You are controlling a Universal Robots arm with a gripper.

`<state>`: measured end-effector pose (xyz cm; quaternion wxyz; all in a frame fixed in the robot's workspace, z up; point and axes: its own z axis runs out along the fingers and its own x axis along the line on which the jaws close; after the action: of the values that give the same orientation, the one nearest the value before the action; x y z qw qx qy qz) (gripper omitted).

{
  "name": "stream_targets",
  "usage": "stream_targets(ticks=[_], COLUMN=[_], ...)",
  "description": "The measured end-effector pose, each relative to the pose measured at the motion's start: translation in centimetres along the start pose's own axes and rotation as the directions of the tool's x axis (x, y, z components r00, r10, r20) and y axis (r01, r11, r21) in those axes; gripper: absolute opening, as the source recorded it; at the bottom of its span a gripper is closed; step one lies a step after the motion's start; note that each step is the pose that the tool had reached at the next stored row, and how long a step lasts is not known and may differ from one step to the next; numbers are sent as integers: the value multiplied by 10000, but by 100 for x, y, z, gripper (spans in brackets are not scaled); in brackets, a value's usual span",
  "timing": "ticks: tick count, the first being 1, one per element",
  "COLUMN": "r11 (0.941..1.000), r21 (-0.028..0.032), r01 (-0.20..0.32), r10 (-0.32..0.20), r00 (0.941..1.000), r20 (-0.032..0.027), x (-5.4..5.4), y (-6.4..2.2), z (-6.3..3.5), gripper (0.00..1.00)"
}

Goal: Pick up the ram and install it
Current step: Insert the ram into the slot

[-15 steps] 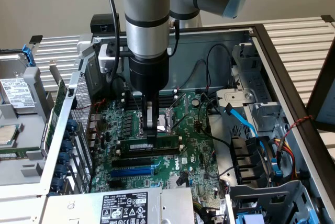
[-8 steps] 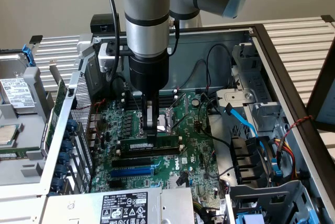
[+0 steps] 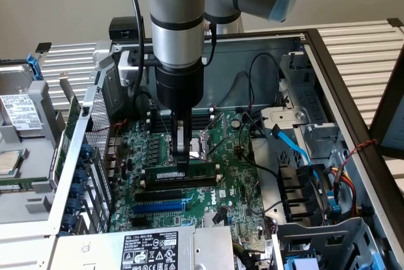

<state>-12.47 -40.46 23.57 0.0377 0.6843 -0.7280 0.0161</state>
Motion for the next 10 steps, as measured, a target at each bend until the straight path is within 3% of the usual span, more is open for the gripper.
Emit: stream_targets(ticks=[10], r11=[10000], r21=[-14], r01=[3], r10=[-3], r00=[10000], r20=[0], x=[1], y=[-4], z=[-13], gripper=[12])
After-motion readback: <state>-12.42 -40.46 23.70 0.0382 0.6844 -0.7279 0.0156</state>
